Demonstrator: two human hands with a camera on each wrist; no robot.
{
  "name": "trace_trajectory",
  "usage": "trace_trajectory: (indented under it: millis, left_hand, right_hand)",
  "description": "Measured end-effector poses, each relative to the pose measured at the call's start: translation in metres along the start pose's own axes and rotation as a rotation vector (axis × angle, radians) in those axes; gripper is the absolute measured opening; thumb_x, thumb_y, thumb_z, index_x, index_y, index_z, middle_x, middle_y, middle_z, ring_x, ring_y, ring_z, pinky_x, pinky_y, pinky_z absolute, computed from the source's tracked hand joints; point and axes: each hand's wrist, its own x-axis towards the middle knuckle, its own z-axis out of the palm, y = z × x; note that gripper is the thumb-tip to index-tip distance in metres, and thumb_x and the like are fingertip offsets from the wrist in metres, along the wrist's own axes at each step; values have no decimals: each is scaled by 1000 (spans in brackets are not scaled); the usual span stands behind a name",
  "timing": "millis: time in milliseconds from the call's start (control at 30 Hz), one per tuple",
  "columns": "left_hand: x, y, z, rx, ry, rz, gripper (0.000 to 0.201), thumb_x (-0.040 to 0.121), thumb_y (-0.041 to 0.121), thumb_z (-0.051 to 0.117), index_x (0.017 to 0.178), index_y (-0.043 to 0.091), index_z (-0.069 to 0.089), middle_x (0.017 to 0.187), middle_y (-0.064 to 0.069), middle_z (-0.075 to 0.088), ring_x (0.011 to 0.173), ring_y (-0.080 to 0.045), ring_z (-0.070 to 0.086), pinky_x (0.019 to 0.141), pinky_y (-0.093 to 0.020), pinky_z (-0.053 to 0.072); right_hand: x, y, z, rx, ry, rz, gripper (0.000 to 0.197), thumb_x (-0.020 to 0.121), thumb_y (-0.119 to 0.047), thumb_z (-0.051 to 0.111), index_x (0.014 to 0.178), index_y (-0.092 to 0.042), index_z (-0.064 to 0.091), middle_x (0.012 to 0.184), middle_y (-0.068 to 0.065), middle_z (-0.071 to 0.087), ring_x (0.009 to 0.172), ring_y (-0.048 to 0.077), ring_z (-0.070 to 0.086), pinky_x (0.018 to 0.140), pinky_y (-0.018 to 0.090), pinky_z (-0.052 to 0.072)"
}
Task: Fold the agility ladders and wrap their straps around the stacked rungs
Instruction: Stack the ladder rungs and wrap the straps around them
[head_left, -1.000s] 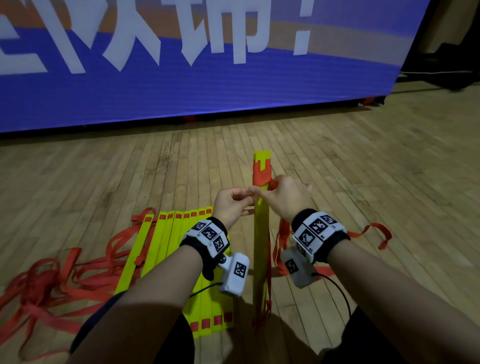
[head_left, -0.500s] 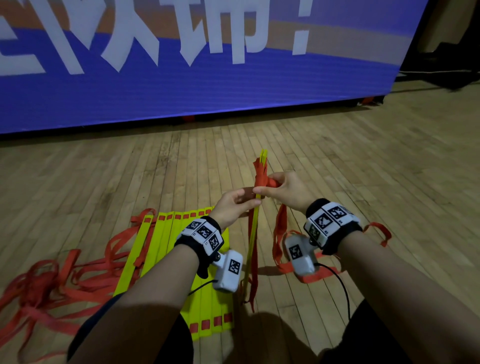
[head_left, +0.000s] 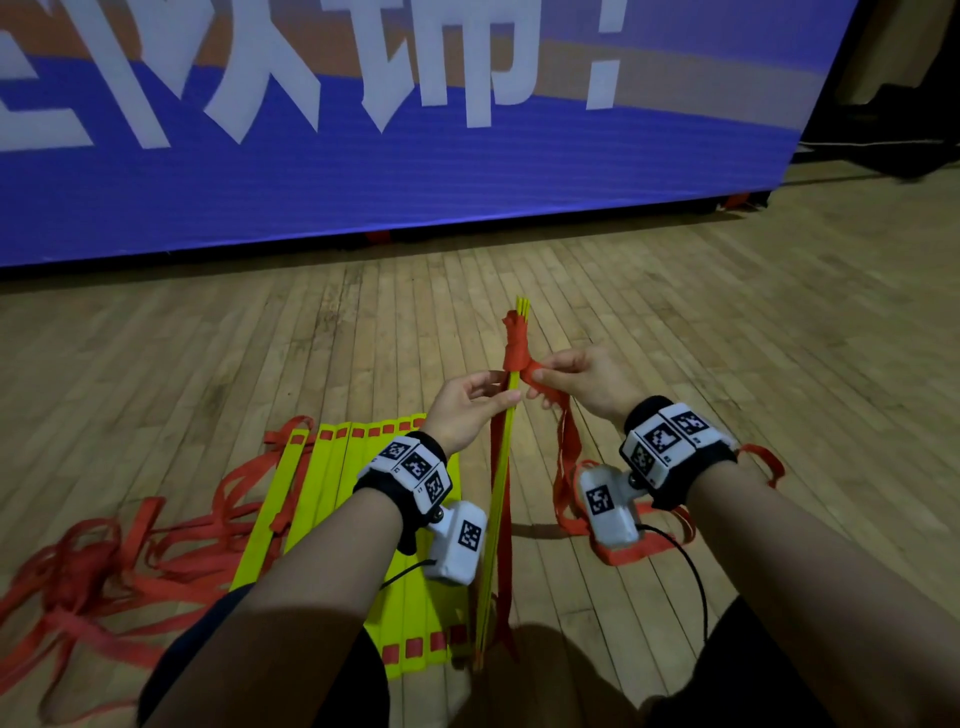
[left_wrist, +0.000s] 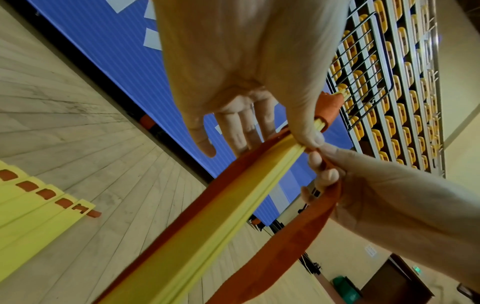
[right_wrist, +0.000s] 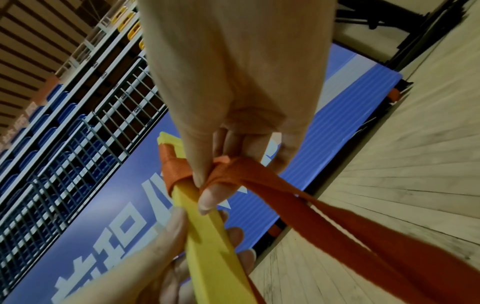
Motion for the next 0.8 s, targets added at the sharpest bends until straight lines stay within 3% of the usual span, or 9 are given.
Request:
trace_trajectory:
  millis: [67, 167, 300, 400, 467, 567, 633, 733, 800]
  left_hand:
    - [1, -2, 1, 1, 25, 3, 11, 87, 9, 66, 96, 16, 65, 87, 5, 71, 87, -1, 66, 78, -11, 47]
    - [3, -4, 1, 25, 78, 1, 13, 83, 12, 71, 95, 14, 66, 90, 0, 70, 91, -8, 64, 77, -10, 49]
    - [2, -4, 2, 39, 155, 4, 16, 79, 11, 76, 90, 12, 65, 78, 5, 64, 68, 5, 61, 64, -7, 47]
    - [2, -4, 5, 66, 203, 10, 18, 76, 13, 79, 84, 14, 63, 72, 6, 60, 65, 0, 55, 58, -7, 43]
    - [2, -5, 8, 105, 220, 3, 20, 74, 18, 81, 82, 17, 63, 72, 7, 59, 70, -4, 54, 60, -10, 44]
    - [4, -8, 10, 138, 230, -14, 24, 69, 25, 84, 77, 24, 62, 79, 4, 62, 77, -7, 57, 68, -21, 48]
    - [4, -9, 11, 129, 226, -27, 25, 69, 25, 85, 77, 24, 62, 79, 3, 63, 77, -8, 57, 69, -23, 48]
    - [3, -4, 6, 67, 167, -33, 16, 78, 17, 78, 78, 21, 63, 76, 6, 63, 70, -2, 60, 66, -16, 47]
    - [2, -2, 1, -15, 102, -75, 1, 88, 17, 67, 89, 17, 66, 78, 6, 66, 65, 3, 62, 68, -17, 47]
  right_hand:
    - [0, 0, 4, -4, -6, -21, 14, 91, 1, 55, 94, 5, 68, 67, 0, 68, 50, 2, 59, 55, 12, 49]
    - [-1, -1, 6, 11, 2, -2, 17, 91, -1, 56, 101, 7, 68, 65, 0, 68, 51, 1, 61, 56, 11, 48]
    - [-6, -8, 6, 23, -40, 20, 18, 92, -8, 59, 98, 5, 69, 57, -7, 68, 54, 1, 63, 57, 9, 45]
    - [-7, -10, 9, 27, 7, 20, 23, 86, -20, 67, 88, 2, 72, 67, 3, 70, 54, 4, 63, 57, 10, 46]
    - [-4, -8, 11, -21, 71, 19, 27, 81, -26, 73, 78, 0, 71, 71, 12, 70, 52, 8, 63, 57, 14, 48]
    - [0, -3, 16, -121, 159, 27, 35, 81, -26, 74, 65, 3, 64, 62, 15, 66, 46, 9, 59, 56, 22, 46]
    - [1, -1, 17, -114, 170, 37, 38, 83, -25, 72, 67, 8, 63, 55, 11, 63, 43, 9, 58, 55, 22, 44]
    - [0, 0, 11, -49, 140, 50, 34, 84, -25, 71, 61, -1, 63, 50, 4, 61, 44, 11, 56, 55, 17, 43]
    - [-1, -1, 5, -17, 128, 51, 30, 85, -24, 70, 63, -5, 65, 49, -2, 62, 43, 6, 56, 56, 13, 44]
